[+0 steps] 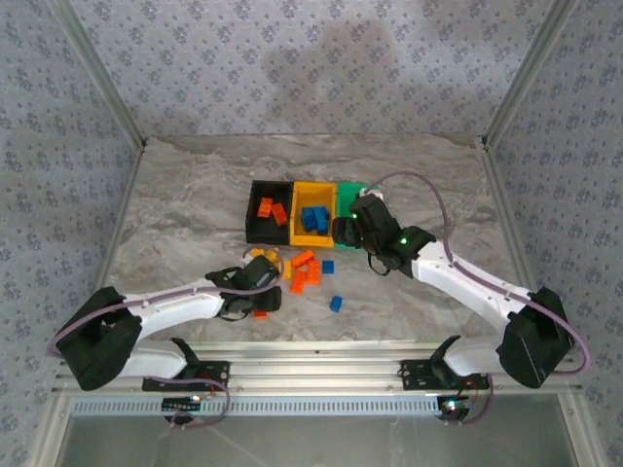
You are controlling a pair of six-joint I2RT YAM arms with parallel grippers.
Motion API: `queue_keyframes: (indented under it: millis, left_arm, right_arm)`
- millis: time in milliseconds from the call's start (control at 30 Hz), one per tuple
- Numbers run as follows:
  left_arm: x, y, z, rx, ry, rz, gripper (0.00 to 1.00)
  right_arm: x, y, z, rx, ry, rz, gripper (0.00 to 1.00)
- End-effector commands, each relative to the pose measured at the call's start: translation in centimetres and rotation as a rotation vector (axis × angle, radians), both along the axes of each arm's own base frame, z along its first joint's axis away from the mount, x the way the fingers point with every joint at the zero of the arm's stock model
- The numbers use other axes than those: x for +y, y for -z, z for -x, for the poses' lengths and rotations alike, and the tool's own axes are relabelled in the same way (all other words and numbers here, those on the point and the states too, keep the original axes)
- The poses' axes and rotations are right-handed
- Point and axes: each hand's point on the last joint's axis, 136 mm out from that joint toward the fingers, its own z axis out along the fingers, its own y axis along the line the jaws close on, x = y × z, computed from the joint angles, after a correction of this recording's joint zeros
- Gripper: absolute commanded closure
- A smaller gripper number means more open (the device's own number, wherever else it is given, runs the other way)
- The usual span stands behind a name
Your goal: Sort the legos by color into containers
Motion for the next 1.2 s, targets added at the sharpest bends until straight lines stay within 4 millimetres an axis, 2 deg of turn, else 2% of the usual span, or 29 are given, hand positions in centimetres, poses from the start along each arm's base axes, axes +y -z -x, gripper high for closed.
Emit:
queue_keyframes:
  millis: [0, 100, 267, 367, 467, 567, 633, 767, 867, 967, 1067, 1167]
  left_arm:
    - [0.6, 1.1, 1.9, 0.09, 0.015, -0.048, 0.38]
    - [0.6, 1.3, 2.6, 0.101, 0.025, -0.057, 0.48]
    - [-0.1, 0.3, 2.6, 0.068, 0.027, -0.026, 0.64]
    - [-0.3, -1.2, 1.8, 0.024, 0.022, -0.013, 0.68]
    - [-0.7, -4.0, 0.1, -0.05, 0.018, 0.003, 0.69]
    - [-0.8, -7.8, -2.7, -0.158, -0.011, 0.037, 0.7]
    - [-0.7, -10.4, -5.2, -0.24, -0.043, 0.051, 0.69]
    - [-0.5, -14.0, -10.6, -0.361, -0.113, 0.049, 0.69]
    - [-1.0, -14.7, -14.6, -0.392, -0.145, 0.026, 0.69]
    - [-1.5, -14.3, -18.4, -0.395, -0.167, -0.007, 0.69]
    - [-1.9, -13.9, -21.5, -0.397, -0.179, -0.046, 0.68]
    - [-1.9, -13.0, -23.8, -0.387, -0.193, -0.089, 0.68]
  right_arm:
    - [-0.7, -0.5, 0.1, -0.013, 0.027, -0.025, 0.28]
    - [-0.9, -0.2, 0.1, -0.009, 0.037, -0.03, 0.28]
    - [-1.1, -0.1, 0.1, -0.009, 0.046, -0.032, 0.28]
    - [-1.3, -0.4, 0.1, -0.016, 0.049, -0.037, 0.28]
    - [-1.6, -0.5, 0.3, -0.023, 0.051, -0.042, 0.27]
    - [-1.8, -0.5, 0.6, -0.025, 0.059, -0.055, 0.27]
    - [-1.9, -0.2, 0.7, -0.021, 0.071, -0.068, 0.27]
    - [-2.1, 0.6, 0.9, -0.005, 0.076, -0.066, 0.27]
    - [-2.2, 0.9, 1.1, 0.001, 0.075, -0.059, 0.27]
    - [-2.4, 0.9, 1.2, 0.001, 0.076, -0.059, 0.28]
    - [-2.7, 0.9, 1.5, 0.0, 0.077, -0.057, 0.27]
    - [-2.9, 1.0, 1.8, 0.001, 0.076, -0.062, 0.27]
